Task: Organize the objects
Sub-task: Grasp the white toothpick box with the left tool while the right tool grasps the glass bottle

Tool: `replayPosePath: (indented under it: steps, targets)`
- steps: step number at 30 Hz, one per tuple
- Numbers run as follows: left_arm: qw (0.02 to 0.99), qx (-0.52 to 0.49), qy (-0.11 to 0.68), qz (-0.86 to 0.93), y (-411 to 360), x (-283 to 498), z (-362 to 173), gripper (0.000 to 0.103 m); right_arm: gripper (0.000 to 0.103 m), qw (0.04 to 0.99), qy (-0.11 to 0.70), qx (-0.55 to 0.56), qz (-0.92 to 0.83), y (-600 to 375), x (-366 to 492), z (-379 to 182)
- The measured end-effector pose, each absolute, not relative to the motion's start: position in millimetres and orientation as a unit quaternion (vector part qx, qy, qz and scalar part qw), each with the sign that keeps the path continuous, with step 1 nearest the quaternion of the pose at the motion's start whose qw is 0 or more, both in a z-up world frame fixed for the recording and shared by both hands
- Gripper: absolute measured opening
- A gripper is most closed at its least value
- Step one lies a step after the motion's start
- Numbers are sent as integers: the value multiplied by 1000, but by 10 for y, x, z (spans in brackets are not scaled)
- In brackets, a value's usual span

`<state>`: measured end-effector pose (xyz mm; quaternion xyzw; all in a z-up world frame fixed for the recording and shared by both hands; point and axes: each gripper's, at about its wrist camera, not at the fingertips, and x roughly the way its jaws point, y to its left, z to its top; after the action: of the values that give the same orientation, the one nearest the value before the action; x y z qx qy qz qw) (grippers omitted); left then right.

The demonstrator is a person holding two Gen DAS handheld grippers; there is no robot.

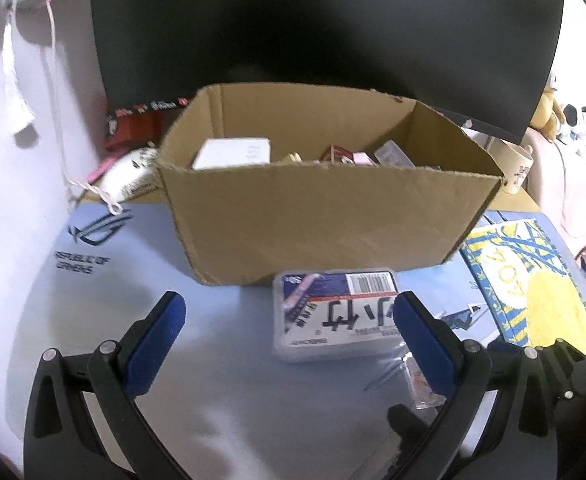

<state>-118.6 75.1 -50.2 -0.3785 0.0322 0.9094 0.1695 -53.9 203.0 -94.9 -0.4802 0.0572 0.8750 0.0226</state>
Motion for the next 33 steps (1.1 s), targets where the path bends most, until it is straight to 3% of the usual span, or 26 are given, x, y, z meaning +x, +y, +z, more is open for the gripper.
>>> replayPosePath:
  steps: [6, 20, 33]
  targets:
    - [189, -399, 22, 897, 819, -1248, -615, 103, 101, 33, 52, -475, 878, 2012, -538, -952]
    - [205, -414, 38, 886, 1072, -1255, -760, 103, 63, 41, 61, -466, 882, 2047, -532, -858]
    - [154, -429, 29, 890, 1093, -1394, -889, 103, 62, 50, 43, -477, 876, 2013, -549, -868]
